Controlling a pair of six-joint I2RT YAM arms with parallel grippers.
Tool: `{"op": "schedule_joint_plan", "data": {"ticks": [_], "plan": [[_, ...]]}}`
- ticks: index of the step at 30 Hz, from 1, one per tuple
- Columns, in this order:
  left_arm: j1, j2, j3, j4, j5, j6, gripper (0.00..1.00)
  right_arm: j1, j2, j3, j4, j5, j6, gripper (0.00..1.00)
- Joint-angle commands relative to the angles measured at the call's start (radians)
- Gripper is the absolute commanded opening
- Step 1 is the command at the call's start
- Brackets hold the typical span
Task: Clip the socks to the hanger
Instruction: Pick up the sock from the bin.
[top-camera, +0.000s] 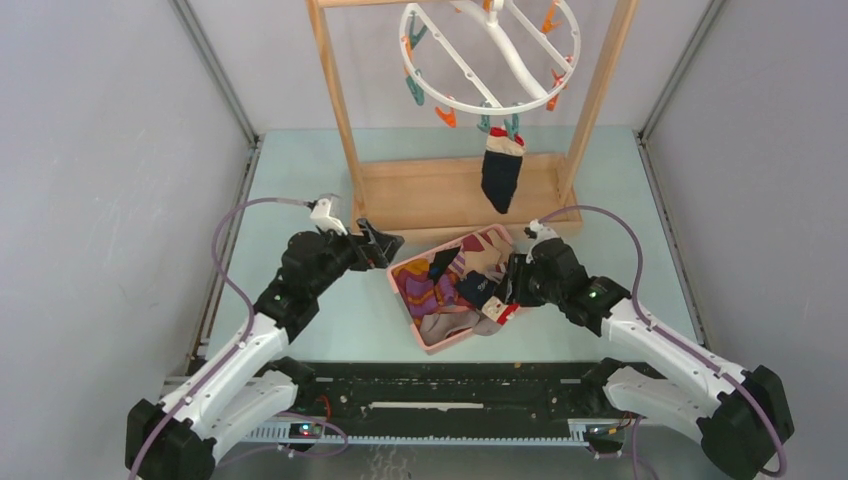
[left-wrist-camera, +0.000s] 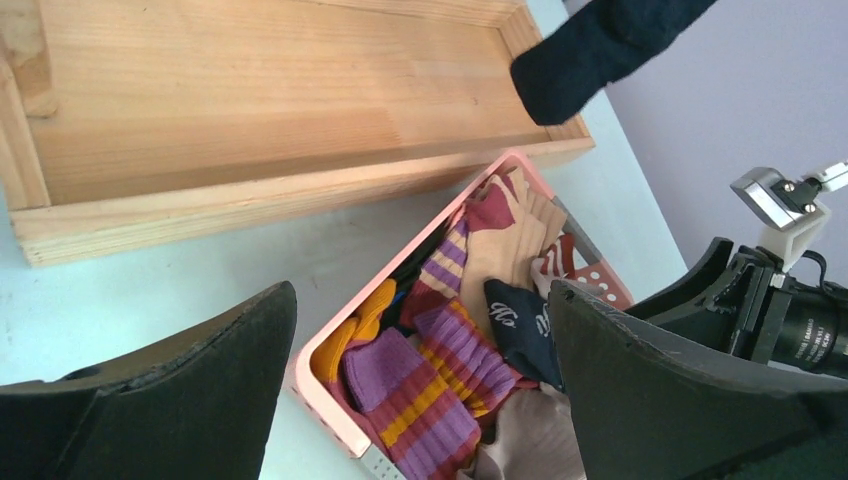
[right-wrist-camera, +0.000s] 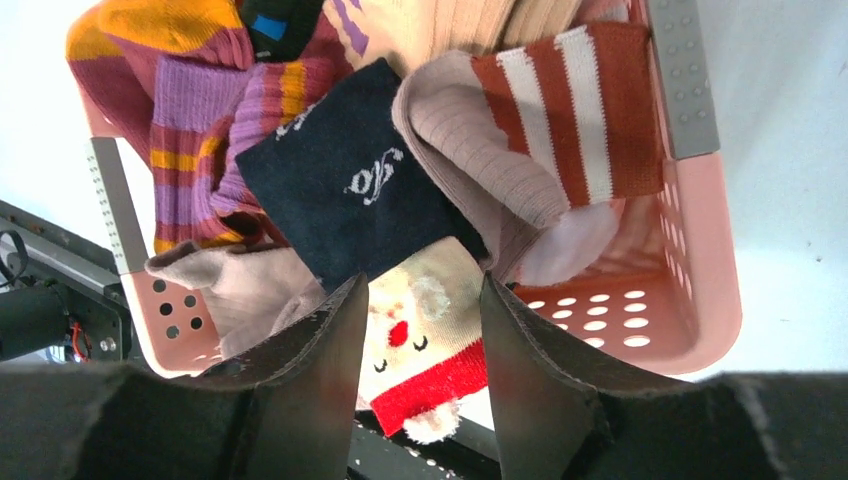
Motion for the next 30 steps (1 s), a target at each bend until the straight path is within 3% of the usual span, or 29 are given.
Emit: {"op": "schedule_joint_plan", "data": {"ticks": [1, 4, 8, 10, 13, 17, 19, 25, 30], "plan": [[0.010, -0.039, 0.002, -0.023, -0.012, -0.004, 1.00, 0.027, 0.018, -0.017, 0.011, 0.031, 0.035, 0.52], [0.010, -0.055, -0.011, 0.003, 0.034, 0.008, 1.00, 0.035, 0.042, -0.018, 0.018, 0.031, 0.033, 0.46], [0.010, -0.079, -0.035, 0.048, 0.085, -0.015, 0.98, 0.048, 0.026, -0.017, 0.030, 0.066, 0.029, 0.20], [0.010, -0.087, -0.057, 0.088, 0.106, -0.046, 0.97, 0.056, -0.010, -0.016, 0.033, 0.085, 0.028, 0.13], [0.010, -0.089, -0.091, 0.179, 0.184, -0.078, 0.97, 0.058, -0.085, -0.012, 0.029, 0.109, 0.017, 0.08], [0.008, -0.040, -0.105, 0.389, 0.488, -0.095, 0.95, 0.058, -0.179, 0.019, 0.031, 0.110, -0.004, 0.05], [-0.018, -0.030, -0.101, 0.469, 0.566, -0.092, 0.93, 0.058, -0.208, 0.041, 0.051, 0.089, -0.014, 0.05], [-0.252, -0.172, -0.118, 0.460, 0.433, 0.307, 0.95, 0.058, -0.264, 0.099, 0.154, 0.003, -0.063, 0.03], [-0.362, -0.235, -0.117, 0.376, 0.306, 0.634, 0.95, 0.058, -0.264, 0.131, 0.223, -0.072, -0.100, 0.03]]}}
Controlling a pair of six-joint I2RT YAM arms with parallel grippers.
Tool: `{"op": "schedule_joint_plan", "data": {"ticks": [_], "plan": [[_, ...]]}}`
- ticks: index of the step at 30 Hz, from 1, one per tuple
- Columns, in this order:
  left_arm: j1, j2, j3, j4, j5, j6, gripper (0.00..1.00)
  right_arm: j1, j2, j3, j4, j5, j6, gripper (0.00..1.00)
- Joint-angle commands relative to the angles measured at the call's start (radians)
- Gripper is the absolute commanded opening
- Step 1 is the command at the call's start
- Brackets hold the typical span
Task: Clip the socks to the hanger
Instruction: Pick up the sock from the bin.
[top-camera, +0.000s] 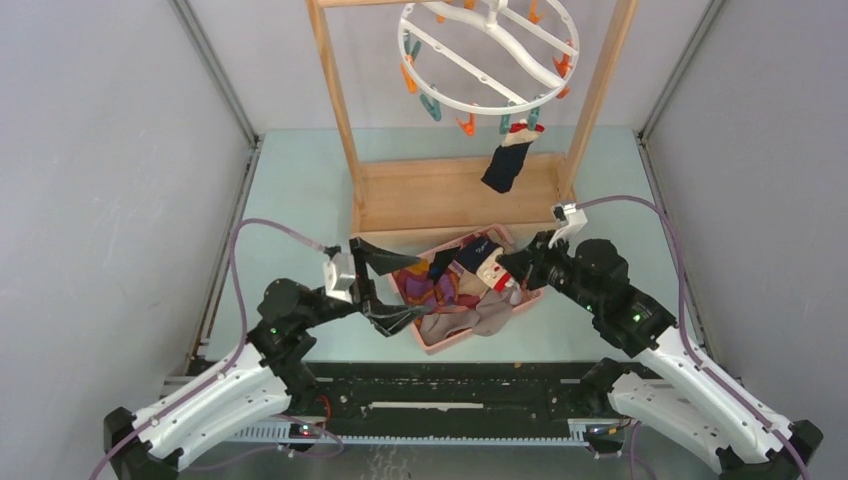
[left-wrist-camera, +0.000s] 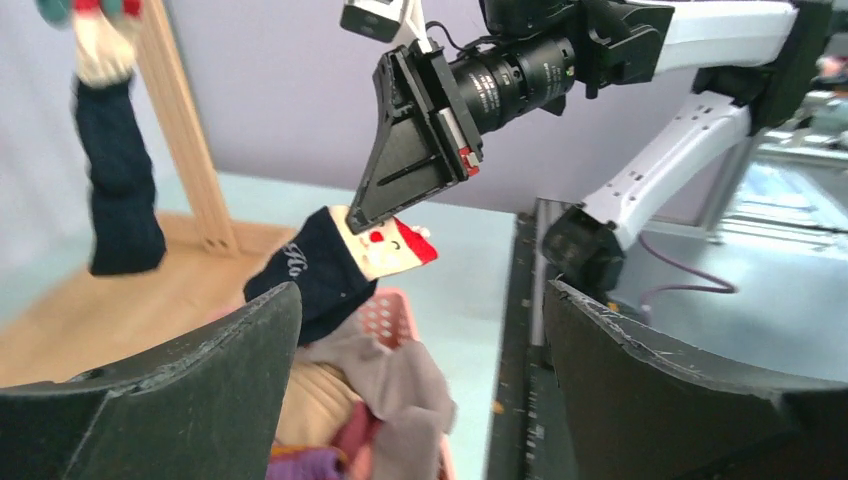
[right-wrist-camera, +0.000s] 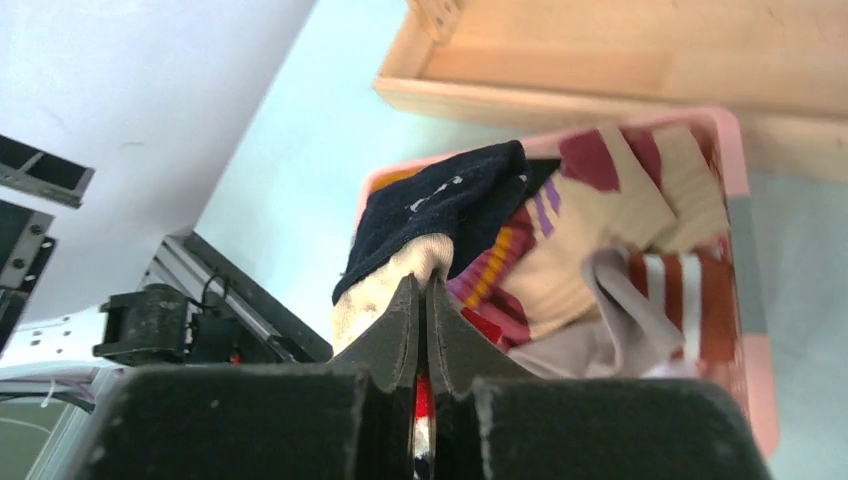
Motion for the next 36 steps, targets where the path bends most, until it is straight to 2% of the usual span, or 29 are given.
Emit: {"op": "schedule_joint_plan", "data": {"ticks": [1, 6, 16, 23, 33, 36], "plan": [[-0.053, -0.029, -0.004, -0.032, -0.139, 0.344, 0.95, 0.007, -0.006, 0.050, 0.116, -0.086, -0.064, 0.03], [-0.059, 0.008, 0.009, -0.037, -0.188, 0.377, 0.92, 0.009, 0.010, 0.050, 0.143, -0.126, -0.060, 0.03], [-0.223, 0.197, 0.103, -0.051, -0.392, 0.717, 0.88, 0.009, 0.074, 0.050, 0.179, -0.173, 0.006, 0.04], [-0.255, 0.351, 0.153, 0.019, -0.468, 0.803, 0.84, 0.009, 0.106, 0.050, 0.195, -0.199, 0.019, 0.04], [-0.262, 0.444, 0.218, 0.021, -0.405, 0.765, 0.63, 0.009, 0.112, 0.050, 0.194, -0.200, 0.018, 0.04], [-0.262, 0.446, 0.217, 0.022, -0.370, 0.738, 0.51, 0.009, 0.115, 0.050, 0.196, -0.201, 0.020, 0.04]]}}
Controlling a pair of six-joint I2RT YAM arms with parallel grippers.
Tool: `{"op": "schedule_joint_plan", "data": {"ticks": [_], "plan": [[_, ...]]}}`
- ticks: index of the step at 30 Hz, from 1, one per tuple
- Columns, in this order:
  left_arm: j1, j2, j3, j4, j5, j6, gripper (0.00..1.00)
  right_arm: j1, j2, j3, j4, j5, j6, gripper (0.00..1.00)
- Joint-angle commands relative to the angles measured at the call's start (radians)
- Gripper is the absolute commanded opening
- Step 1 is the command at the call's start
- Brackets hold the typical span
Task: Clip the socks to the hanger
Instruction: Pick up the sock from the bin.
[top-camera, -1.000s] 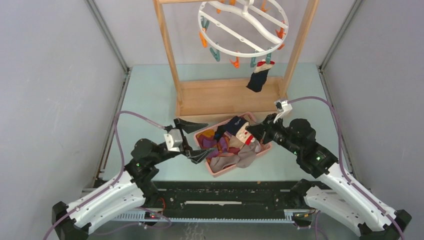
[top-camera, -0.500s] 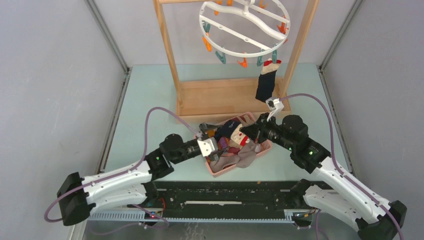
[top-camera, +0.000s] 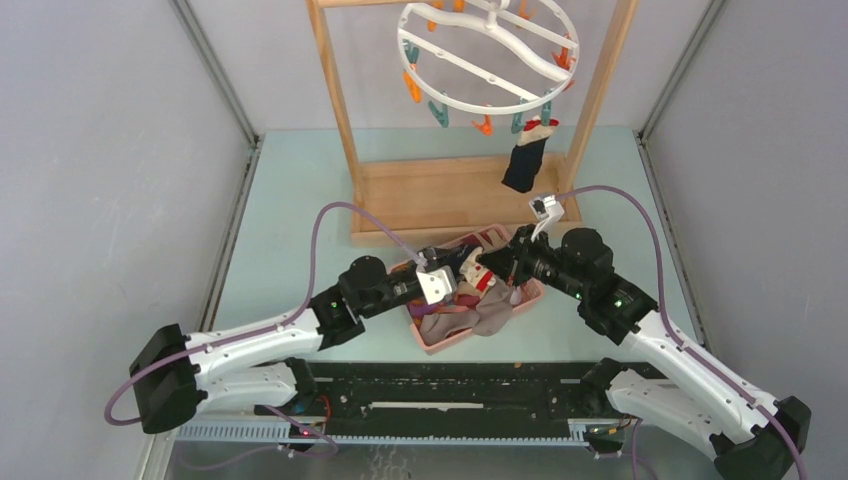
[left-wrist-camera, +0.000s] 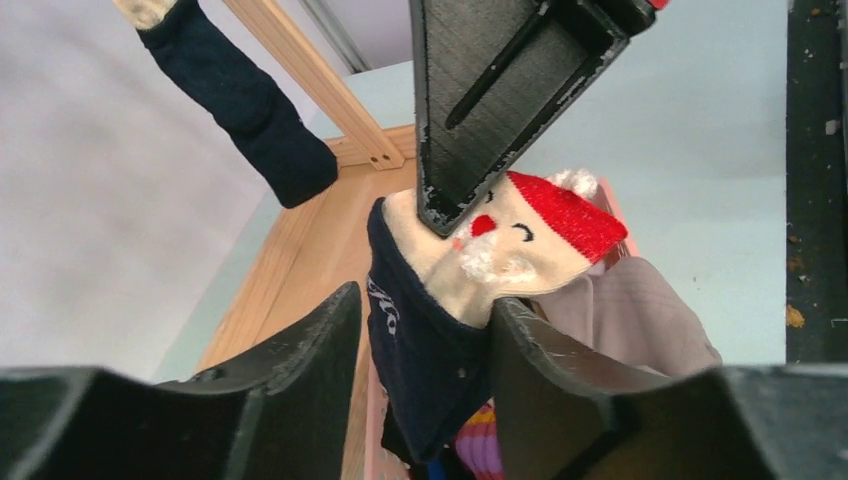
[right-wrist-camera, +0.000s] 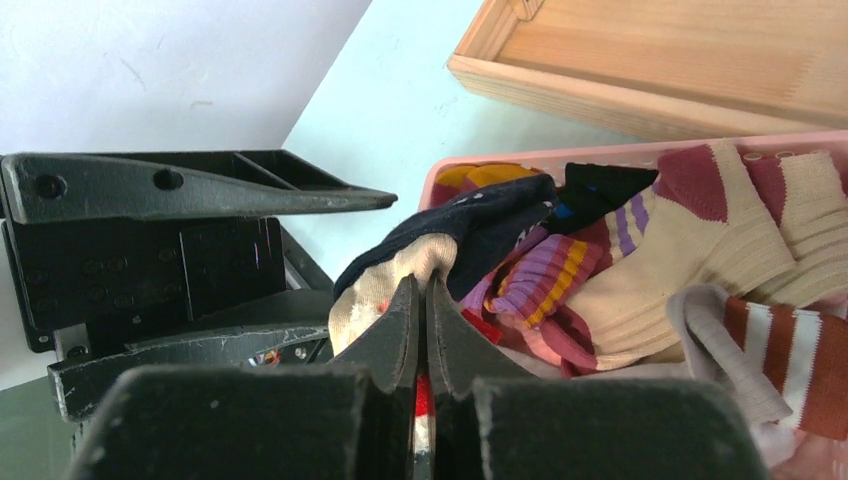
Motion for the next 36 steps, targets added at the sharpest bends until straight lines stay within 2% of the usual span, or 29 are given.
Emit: {"op": "schedule_joint_plan", "data": {"ticks": [1, 2, 5, 7, 9, 15, 17, 20, 26, 28, 32, 36], "plan": [[-0.008, 0.003, 0.048, 0.043, 0.060, -0.038, 0.46, 0.009, -0.001, 0.027, 0.038, -0.013, 0.009, 0.05], [-0.008, 0.002, 0.048, 0.046, 0.067, -0.052, 0.40, 0.009, -0.001, 0.027, 0.040, -0.015, 0.012, 0.04], [-0.008, 0.003, 0.045, 0.048, 0.088, -0.105, 0.10, 0.009, 0.001, 0.028, 0.042, -0.020, 0.013, 0.05], [-0.008, -0.002, 0.035, 0.051, 0.092, -0.149, 0.01, 0.009, -0.001, 0.027, 0.042, -0.022, 0.011, 0.07], [-0.005, -0.015, 0.014, 0.069, 0.088, -0.227, 0.00, 0.007, -0.010, 0.028, 0.035, -0.022, 0.001, 0.13], [0.052, -0.077, -0.097, 0.212, 0.191, -0.542, 0.00, -0.011, -0.078, 0.028, -0.001, -0.014, -0.087, 0.48], [0.079, -0.100, -0.136, 0.267, 0.237, -0.641, 0.00, -0.030, -0.099, 0.028, 0.003, -0.047, -0.119, 0.62], [0.115, -0.132, -0.169, 0.312, 0.290, -0.753, 0.00, -0.055, -0.126, 0.028, 0.017, -0.119, -0.179, 0.74], [0.185, -0.186, -0.198, 0.332, 0.377, -0.890, 0.00, -0.046, -0.140, 0.028, 0.042, -0.353, -0.384, 0.77], [0.212, -0.189, -0.194, 0.338, 0.409, -0.952, 0.00, -0.014, -0.152, 0.028, 0.026, -0.406, -0.502, 0.78], [0.250, -0.167, -0.181, 0.352, 0.473, -1.046, 0.00, 0.052, -0.186, 0.027, -0.008, -0.407, -0.727, 0.79], [0.269, -0.129, -0.162, 0.374, 0.525, -1.125, 0.00, 0.081, -0.201, 0.028, -0.015, -0.399, -0.859, 0.80]]}}
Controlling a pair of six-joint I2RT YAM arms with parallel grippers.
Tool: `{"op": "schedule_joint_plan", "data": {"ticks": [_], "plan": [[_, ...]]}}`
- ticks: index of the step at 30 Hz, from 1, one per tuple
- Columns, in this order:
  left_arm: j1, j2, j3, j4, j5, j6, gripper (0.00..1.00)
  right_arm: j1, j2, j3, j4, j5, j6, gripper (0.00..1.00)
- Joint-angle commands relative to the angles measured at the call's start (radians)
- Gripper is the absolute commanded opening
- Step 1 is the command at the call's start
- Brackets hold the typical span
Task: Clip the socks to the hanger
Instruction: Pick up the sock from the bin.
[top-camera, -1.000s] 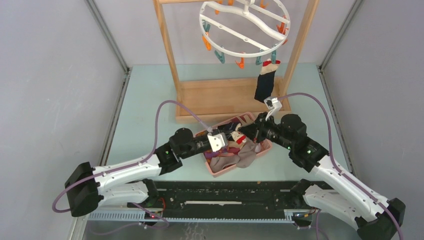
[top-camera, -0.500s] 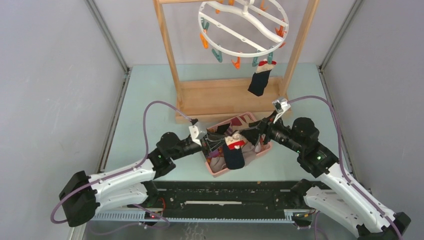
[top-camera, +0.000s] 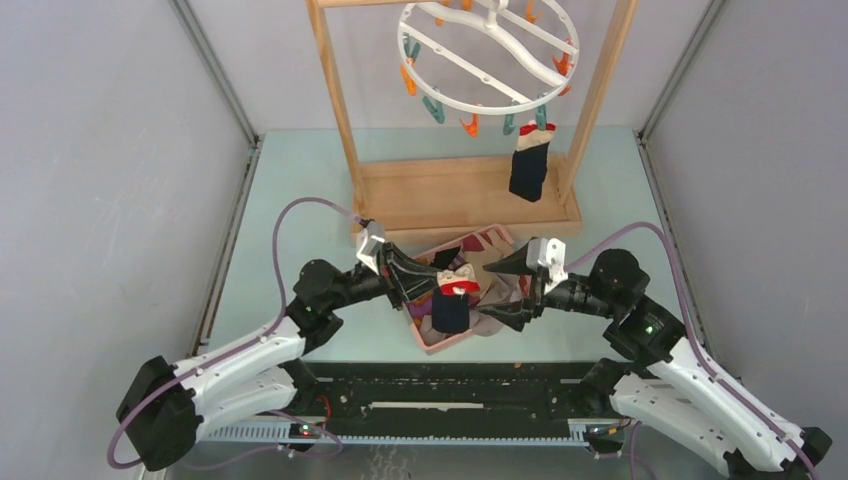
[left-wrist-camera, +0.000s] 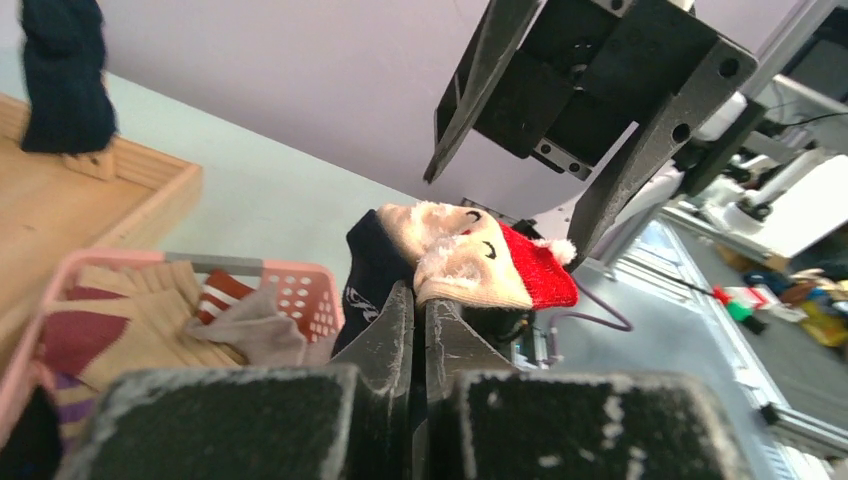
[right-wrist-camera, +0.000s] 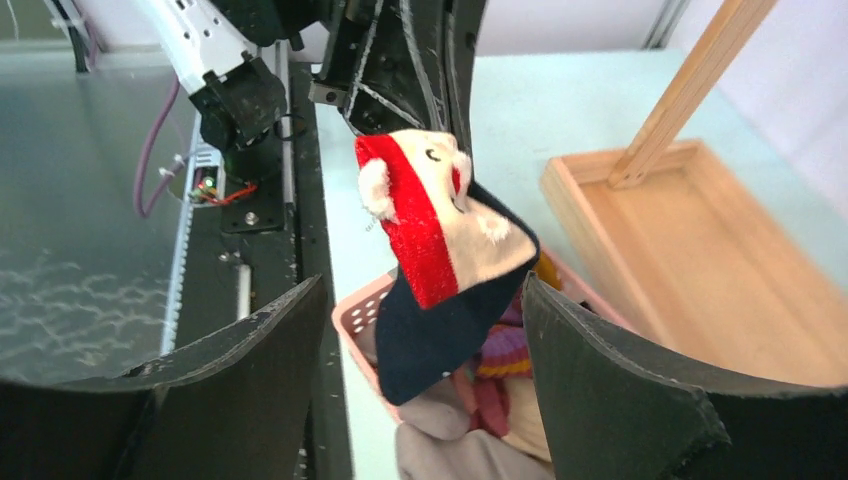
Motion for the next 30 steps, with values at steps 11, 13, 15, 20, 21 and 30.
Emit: {"op": "schedule_joint_plan", "data": {"ticks": [11, 13, 15, 20, 21, 30], "plan": [[0.025, 0.081, 0.036, 0.135, 0.158, -0.215, 0.00, 0.121, 0.061, 0.027, 0.040, 0.123, -0.326, 0.75], [0.026, 0.081, 0.035, 0.135, 0.158, -0.218, 0.00, 0.135, 0.065, 0.027, 0.047, 0.143, -0.337, 0.73], [0.026, 0.082, 0.035, 0.135, 0.158, -0.218, 0.00, 0.145, 0.065, 0.027, 0.054, 0.166, -0.347, 0.70], [0.026, 0.094, 0.038, 0.136, 0.159, -0.218, 0.00, 0.156, 0.042, 0.028, 0.074, 0.193, -0.350, 0.59], [0.026, 0.098, 0.039, 0.136, 0.159, -0.218, 0.00, 0.156, 0.038, 0.027, 0.078, 0.193, -0.347, 0.57], [0.026, 0.125, 0.052, 0.145, 0.161, -0.218, 0.00, 0.157, 0.010, 0.028, 0.076, 0.197, -0.325, 0.28]]}}
